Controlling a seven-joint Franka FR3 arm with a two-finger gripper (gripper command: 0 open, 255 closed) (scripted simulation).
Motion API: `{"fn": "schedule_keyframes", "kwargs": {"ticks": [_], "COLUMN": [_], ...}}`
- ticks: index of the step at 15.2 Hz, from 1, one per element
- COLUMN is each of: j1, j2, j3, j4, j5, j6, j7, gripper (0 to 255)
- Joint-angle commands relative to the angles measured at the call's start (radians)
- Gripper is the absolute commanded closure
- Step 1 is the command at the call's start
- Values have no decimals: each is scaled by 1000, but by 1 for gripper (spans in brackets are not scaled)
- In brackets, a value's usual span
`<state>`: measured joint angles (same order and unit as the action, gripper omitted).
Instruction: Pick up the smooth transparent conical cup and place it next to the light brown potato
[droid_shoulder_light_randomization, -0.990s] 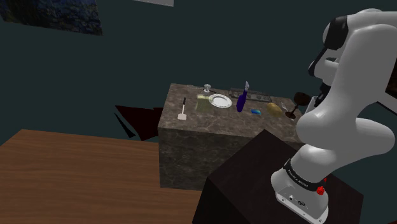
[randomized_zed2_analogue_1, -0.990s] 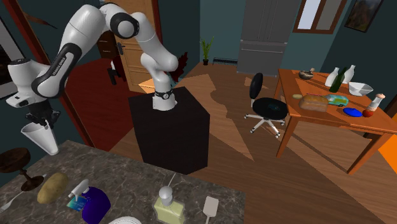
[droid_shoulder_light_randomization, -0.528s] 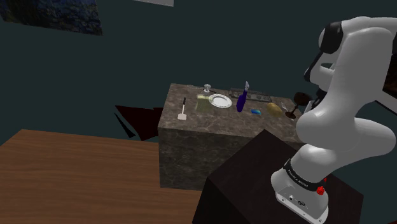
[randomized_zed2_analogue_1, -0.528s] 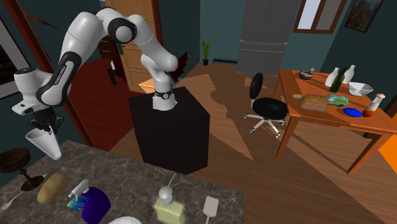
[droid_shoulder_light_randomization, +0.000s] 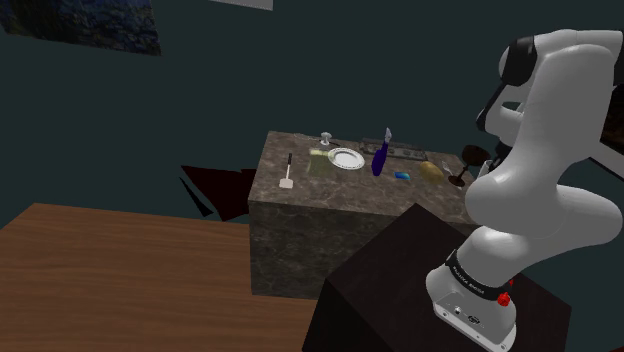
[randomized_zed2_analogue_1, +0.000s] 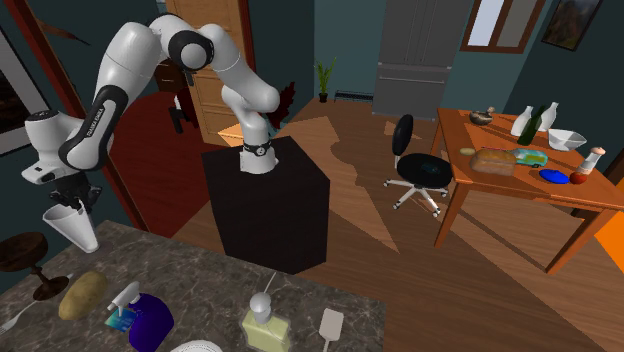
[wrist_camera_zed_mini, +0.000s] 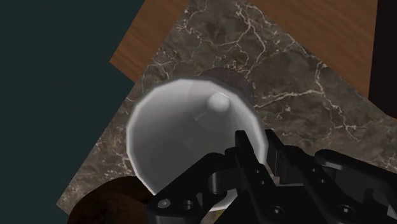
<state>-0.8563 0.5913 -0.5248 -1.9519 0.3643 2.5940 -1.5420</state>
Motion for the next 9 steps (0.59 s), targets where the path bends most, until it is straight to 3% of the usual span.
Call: {"fn": "schedule_keyframes", "kwargs": {"ticks": [1,2,7,9], "j1": [0,0,0,34], "j2": [0,0,0,-58], "j3": [0,0,0,-36], "j4": [0,0,0,-19], "j5": [0,0,0,-35], "j6": [0,1,0,-37], "j7": [0,0,0,23], "gripper": [255,0,0,0]}}
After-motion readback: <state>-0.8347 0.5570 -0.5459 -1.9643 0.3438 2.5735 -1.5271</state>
